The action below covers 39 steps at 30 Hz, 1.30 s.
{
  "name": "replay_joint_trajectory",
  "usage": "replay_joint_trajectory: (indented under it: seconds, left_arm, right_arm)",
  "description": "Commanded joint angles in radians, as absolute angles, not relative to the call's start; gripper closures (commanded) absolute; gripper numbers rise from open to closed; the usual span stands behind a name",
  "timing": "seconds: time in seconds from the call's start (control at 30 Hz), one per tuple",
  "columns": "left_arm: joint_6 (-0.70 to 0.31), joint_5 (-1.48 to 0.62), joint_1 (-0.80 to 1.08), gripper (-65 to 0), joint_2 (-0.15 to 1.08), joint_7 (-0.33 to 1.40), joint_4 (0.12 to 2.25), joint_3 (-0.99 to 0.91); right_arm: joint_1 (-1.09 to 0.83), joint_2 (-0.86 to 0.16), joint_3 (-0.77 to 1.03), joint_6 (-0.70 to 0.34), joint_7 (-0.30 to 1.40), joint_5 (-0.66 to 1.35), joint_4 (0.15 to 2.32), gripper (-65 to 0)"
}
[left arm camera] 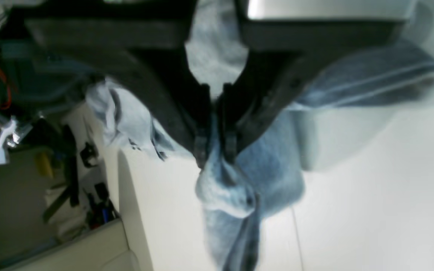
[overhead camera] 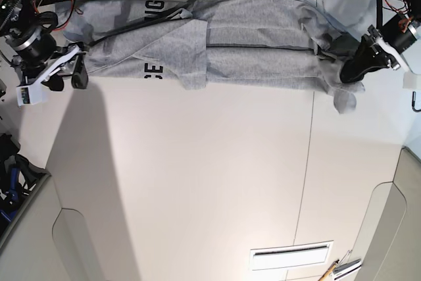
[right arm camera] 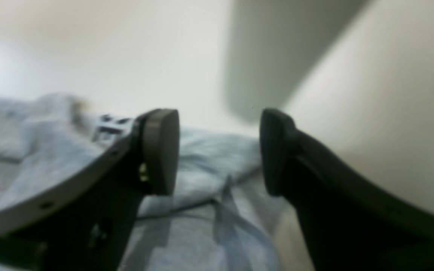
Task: Fold the T-shirt properly
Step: 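Fold the strip's end toward the right gripper with the left gripper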
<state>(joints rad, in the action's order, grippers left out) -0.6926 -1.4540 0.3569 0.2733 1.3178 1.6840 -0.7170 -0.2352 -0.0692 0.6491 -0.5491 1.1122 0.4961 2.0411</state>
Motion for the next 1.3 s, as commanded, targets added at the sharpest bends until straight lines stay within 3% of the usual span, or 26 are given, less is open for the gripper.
replay_joint_trajectory:
  seconds: [0.0, 0.23, 0.7, 1.27]
  left_arm:
    - [-0.698, -1.484, 0.365, 0.0, 0.27, 1.308, 1.716, -0.699]
    - [-0.698, -1.484, 0.365, 0.0, 0.245, 1.308, 1.731, -0.493]
    - [-0.698, -1.361, 0.278, 0.0, 0.16, 1.249, 1.731, -0.205]
    - [-0.698, -1.321, 0.25, -0.1, 0.141, 1.208, 1.731, -0.14]
  right_arm:
    - [-0.228, -0.089, 0.669, -0.546, 1.092, 0.51, 2.059, -33.8]
    - [-0.228, -0.148, 0.729, -0.545, 1.089, 0.516, 2.059, -33.8]
    - [-0.228, -0.152, 0.729, -0.545, 1.077, 0.524, 2.059, -33.8]
    - [-0.228, -0.152, 0.729, -0.545, 1.073, 0.543, 2.059, -33.8]
